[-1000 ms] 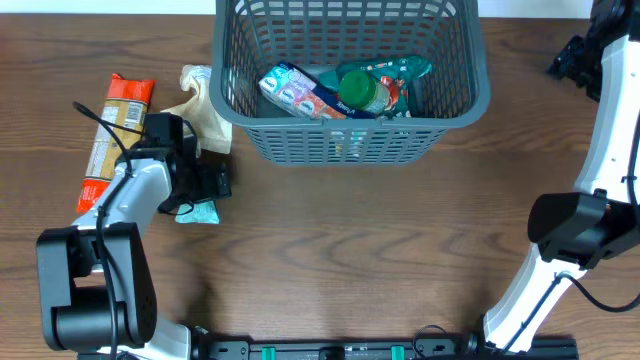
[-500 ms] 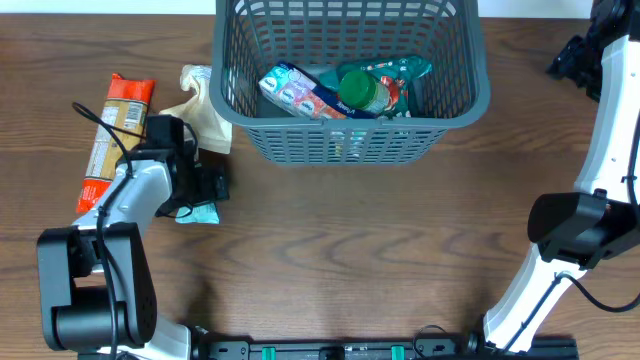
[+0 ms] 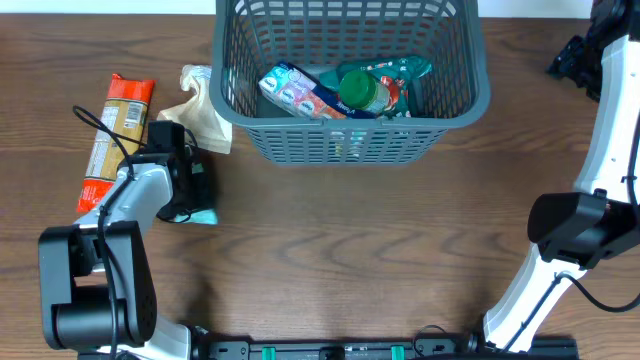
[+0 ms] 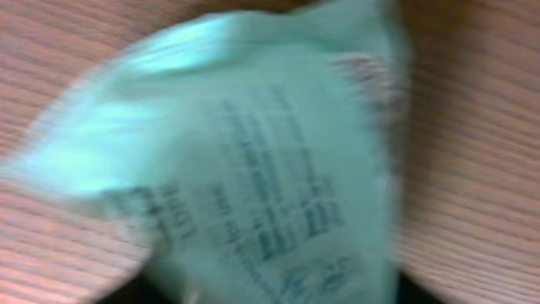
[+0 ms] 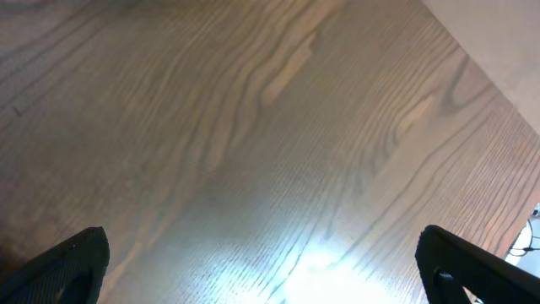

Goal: Pack container
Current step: 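Lower the left gripper onto the mint-green pouch and grasp it, then lift the pouch with the left gripper and drop it into the basket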

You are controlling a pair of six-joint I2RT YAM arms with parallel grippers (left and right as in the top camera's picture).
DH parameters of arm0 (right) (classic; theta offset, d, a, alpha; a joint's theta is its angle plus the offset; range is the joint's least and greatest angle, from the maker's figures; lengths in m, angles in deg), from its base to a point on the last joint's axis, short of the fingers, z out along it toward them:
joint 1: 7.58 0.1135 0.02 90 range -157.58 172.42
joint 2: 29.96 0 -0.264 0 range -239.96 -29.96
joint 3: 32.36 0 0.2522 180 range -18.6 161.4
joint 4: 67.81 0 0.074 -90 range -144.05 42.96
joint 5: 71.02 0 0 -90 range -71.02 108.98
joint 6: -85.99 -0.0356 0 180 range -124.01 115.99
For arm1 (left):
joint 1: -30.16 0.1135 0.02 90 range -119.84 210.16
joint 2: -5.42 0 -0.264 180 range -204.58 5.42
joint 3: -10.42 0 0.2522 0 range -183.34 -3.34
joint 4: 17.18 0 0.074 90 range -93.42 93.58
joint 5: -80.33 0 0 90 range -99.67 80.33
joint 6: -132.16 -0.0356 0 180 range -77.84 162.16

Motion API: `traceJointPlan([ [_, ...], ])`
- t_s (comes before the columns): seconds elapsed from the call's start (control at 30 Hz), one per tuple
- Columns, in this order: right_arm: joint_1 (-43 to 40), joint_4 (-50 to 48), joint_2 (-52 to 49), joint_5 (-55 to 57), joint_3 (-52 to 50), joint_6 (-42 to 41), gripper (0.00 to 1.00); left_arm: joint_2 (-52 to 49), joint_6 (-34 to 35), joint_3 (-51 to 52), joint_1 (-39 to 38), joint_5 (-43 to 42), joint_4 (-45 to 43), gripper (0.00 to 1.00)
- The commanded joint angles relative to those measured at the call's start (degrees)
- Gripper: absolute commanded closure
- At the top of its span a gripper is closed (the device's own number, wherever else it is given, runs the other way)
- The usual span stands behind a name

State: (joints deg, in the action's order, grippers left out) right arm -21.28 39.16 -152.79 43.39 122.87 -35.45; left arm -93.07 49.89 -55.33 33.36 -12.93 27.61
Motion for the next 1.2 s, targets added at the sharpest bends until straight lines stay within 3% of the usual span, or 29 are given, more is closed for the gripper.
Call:
traceJointPlan([
  [0.0, 0.13, 0.02, 0.61, 0.59, -0.15, -0.68, 0.01, -3.23, 0.48, 1.49, -0.07, -0.72, 0.13, 0.79],
  [0.13, 0.11, 0.02, 0.61, 0.61, -0.15, -0.68, 0.01, -4.24, 0.50, 1.49, -0.07, -0.76, 0.22, 0.94],
  [0.47, 0.17, 0.02, 0.61, 0.61, -0.15, -0.68, 0.01, 2.75, 0.46, -3.82, -0.02, -0.72, 4.79, 0.95],
  [0.87, 0.17, 0.02, 0.61, 0.61, -0.15, -0.68, 0.01, 21.81, 0.52, -19.71, -0.04, -1.14, 10.73, 0.94],
  [1.17, 0.17, 0.02, 0.61, 0.59, -0.15, -0.68, 0.01, 32.20, 1.25, -29.31, -0.09, -16.70, 8.13, 0.94],
])
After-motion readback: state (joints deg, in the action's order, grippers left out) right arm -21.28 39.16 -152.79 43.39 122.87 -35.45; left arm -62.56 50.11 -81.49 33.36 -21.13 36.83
